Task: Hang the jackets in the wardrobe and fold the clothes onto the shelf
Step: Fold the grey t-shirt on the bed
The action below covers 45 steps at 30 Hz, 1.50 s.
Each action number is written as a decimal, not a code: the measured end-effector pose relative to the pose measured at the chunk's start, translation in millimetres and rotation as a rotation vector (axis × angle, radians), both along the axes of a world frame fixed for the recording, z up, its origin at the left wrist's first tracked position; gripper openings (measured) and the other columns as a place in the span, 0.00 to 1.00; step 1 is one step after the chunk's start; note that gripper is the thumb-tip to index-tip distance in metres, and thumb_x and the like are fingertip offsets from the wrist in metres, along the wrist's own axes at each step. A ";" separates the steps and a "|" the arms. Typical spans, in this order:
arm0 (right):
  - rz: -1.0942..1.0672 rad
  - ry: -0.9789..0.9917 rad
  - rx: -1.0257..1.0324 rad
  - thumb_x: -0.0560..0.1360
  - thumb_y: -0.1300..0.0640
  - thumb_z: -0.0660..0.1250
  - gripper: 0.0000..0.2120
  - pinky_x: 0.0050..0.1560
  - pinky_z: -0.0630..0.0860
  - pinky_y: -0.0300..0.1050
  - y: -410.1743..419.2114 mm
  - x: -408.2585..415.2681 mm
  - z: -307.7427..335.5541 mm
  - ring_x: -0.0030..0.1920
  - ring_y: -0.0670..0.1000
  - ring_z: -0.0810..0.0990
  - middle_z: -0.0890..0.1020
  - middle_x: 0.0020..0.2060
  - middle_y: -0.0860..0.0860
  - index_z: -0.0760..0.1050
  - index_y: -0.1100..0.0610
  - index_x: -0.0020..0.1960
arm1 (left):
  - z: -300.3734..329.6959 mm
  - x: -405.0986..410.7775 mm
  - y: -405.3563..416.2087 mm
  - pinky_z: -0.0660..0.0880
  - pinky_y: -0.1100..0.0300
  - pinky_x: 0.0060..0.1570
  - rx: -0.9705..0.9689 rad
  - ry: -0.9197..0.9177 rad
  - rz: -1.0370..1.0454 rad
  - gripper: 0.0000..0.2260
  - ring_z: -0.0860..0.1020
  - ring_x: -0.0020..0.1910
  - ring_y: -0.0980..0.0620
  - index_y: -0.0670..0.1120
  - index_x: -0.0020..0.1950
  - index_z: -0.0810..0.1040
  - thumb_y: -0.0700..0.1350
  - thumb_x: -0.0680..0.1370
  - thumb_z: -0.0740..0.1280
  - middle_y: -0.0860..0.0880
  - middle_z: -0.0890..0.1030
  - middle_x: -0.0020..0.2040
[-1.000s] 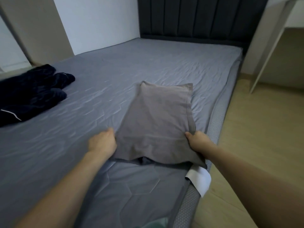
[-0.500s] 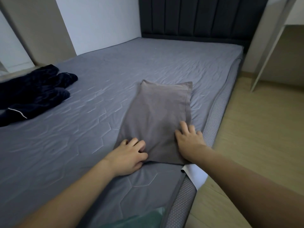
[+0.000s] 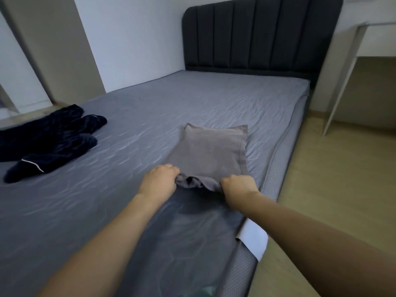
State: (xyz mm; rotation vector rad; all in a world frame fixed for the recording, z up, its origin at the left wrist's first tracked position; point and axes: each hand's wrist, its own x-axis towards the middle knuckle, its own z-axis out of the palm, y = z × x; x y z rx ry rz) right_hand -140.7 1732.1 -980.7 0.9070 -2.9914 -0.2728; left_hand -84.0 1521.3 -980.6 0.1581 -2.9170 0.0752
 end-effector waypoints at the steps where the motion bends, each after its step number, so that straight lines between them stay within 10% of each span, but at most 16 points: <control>1: -0.051 -0.002 -0.040 0.76 0.58 0.62 0.14 0.57 0.72 0.48 -4.0 -6.4 20.5 0.60 0.57 0.79 0.80 0.60 0.53 0.77 0.54 0.61 | 15.8 -4.8 0.4 0.73 0.51 0.46 -0.029 0.027 0.017 0.07 0.78 0.55 0.40 0.47 0.50 0.78 0.40 0.74 0.63 0.45 0.79 0.53; 10: -0.163 0.319 -0.207 0.75 0.62 0.61 0.16 0.53 0.76 0.49 -36.7 -37.6 264.7 0.58 0.59 0.79 0.79 0.59 0.54 0.77 0.57 0.61 | 243.3 -23.3 -4.6 0.69 0.56 0.40 -0.025 0.338 0.178 0.09 0.79 0.49 0.39 0.47 0.48 0.77 0.39 0.73 0.61 0.42 0.80 0.50; 21: -0.137 0.342 0.024 0.56 0.64 0.69 0.08 0.43 0.73 0.47 -57.1 -23.4 459.9 0.40 0.59 0.75 0.72 0.33 0.54 0.70 0.57 0.30 | 452.5 15.9 -29.0 0.64 0.62 0.28 0.373 0.485 0.199 0.03 0.70 0.28 0.47 0.45 0.32 0.69 0.40 0.66 0.60 0.46 0.73 0.30; 25: -0.206 0.187 0.317 0.69 0.58 0.73 0.07 0.28 0.70 0.39 -82.7 -35.7 427.1 0.33 0.51 0.77 0.77 0.34 0.51 0.76 0.58 0.36 | 417.7 11.2 -49.4 0.80 0.53 0.29 0.523 0.258 0.311 0.06 0.79 0.28 0.42 0.39 0.38 0.76 0.37 0.67 0.60 0.41 0.80 0.33; 30: -0.145 -0.033 0.410 0.71 0.56 0.72 0.15 0.36 0.71 0.42 -133.4 -77.6 315.4 0.30 0.52 0.74 0.76 0.21 0.51 0.72 0.58 0.29 | 304.0 -25.7 -89.6 0.75 0.59 0.25 0.300 -0.049 0.477 0.06 0.77 0.22 0.45 0.39 0.40 0.75 0.38 0.72 0.59 0.40 0.79 0.38; 36: -0.047 0.017 -0.066 0.73 0.60 0.65 0.03 0.55 0.72 0.51 -196.8 -163.4 175.4 0.45 0.59 0.75 0.76 0.43 0.56 0.72 0.59 0.43 | 165.5 -93.3 -161.0 0.70 0.55 0.42 0.139 0.110 0.682 0.09 0.77 0.53 0.42 0.44 0.55 0.77 0.40 0.77 0.61 0.44 0.79 0.57; 40: -0.005 0.287 -0.196 0.76 0.57 0.59 0.21 0.71 0.48 0.68 -228.6 -206.5 86.5 0.69 0.60 0.65 0.68 0.66 0.57 0.66 0.57 0.68 | 75.3 -129.5 -184.8 0.58 0.35 0.68 0.131 0.023 0.664 0.26 0.60 0.71 0.40 0.46 0.73 0.61 0.47 0.76 0.61 0.43 0.60 0.73; 45: 0.096 -0.183 -0.211 0.78 0.35 0.47 0.35 0.72 0.37 0.65 -242.6 -193.2 -68.8 0.78 0.53 0.44 0.47 0.79 0.50 0.48 0.52 0.79 | -80.0 -120.9 -190.8 0.39 0.40 0.74 0.289 -0.268 0.478 0.28 0.42 0.79 0.48 0.57 0.79 0.49 0.63 0.81 0.45 0.52 0.45 0.81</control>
